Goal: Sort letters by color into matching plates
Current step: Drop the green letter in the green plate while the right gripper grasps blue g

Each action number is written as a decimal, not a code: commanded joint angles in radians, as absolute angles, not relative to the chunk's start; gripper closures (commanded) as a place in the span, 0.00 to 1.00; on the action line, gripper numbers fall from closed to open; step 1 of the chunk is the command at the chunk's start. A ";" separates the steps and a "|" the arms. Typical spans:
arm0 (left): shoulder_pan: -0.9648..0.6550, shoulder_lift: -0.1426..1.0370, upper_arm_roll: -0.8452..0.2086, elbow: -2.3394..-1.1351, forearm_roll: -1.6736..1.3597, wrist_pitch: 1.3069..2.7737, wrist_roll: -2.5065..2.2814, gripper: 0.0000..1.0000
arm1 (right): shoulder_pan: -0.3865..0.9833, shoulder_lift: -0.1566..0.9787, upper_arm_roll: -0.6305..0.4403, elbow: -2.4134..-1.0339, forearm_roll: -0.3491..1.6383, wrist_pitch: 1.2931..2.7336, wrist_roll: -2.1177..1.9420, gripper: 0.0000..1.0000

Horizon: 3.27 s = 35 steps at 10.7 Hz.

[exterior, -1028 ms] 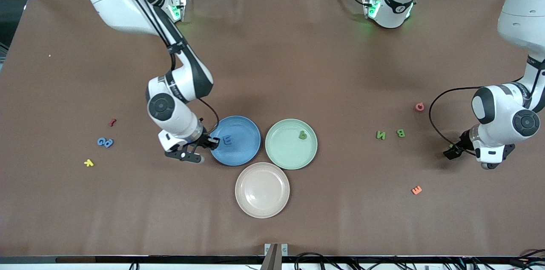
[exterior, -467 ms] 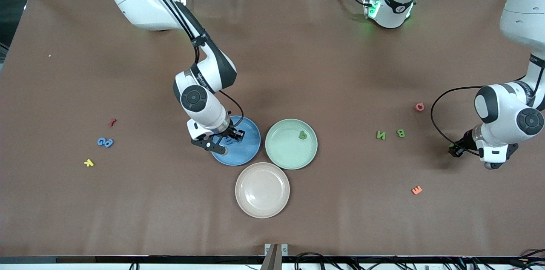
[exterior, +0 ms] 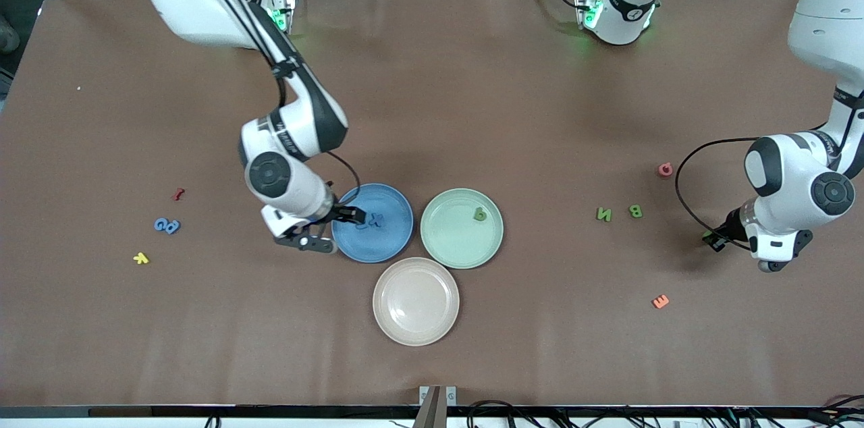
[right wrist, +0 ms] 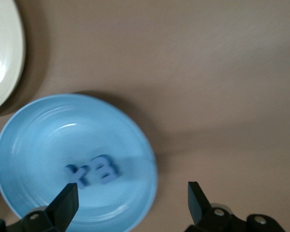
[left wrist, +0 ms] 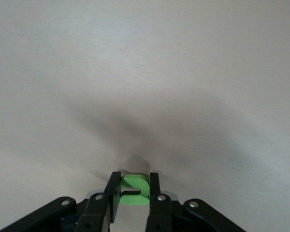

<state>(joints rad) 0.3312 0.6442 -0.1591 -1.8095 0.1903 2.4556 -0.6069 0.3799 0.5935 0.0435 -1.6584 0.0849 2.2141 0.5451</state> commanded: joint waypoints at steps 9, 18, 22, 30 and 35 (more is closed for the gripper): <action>0.270 0.623 -0.410 -1.743 0.172 2.457 -0.868 1.00 | -0.006 0.532 -0.009 -1.778 0.014 2.255 -0.529 0.00; -0.063 0.676 -0.403 -1.625 0.176 2.457 -1.356 1.00 | -0.236 0.506 0.002 -1.953 0.012 2.477 -1.078 0.00; -0.176 0.727 -0.396 -1.536 0.173 2.460 -1.469 1.00 | -0.238 0.546 0.002 -1.983 0.012 2.587 -1.167 0.00; -0.268 0.738 -0.353 -1.539 0.224 2.465 -1.499 0.00 | -0.239 0.566 0.002 -2.042 0.011 2.692 -1.193 0.55; -0.255 0.726 -0.288 -1.546 0.270 2.456 -1.488 0.00 | -0.242 0.561 0.002 -2.048 0.014 2.689 -1.180 0.80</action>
<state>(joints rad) -0.2549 0.7322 -0.3110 -1.5523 0.2169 2.4581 -1.4838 -0.2192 0.5596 -0.0135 -2.0263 0.0234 2.6735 -1.1715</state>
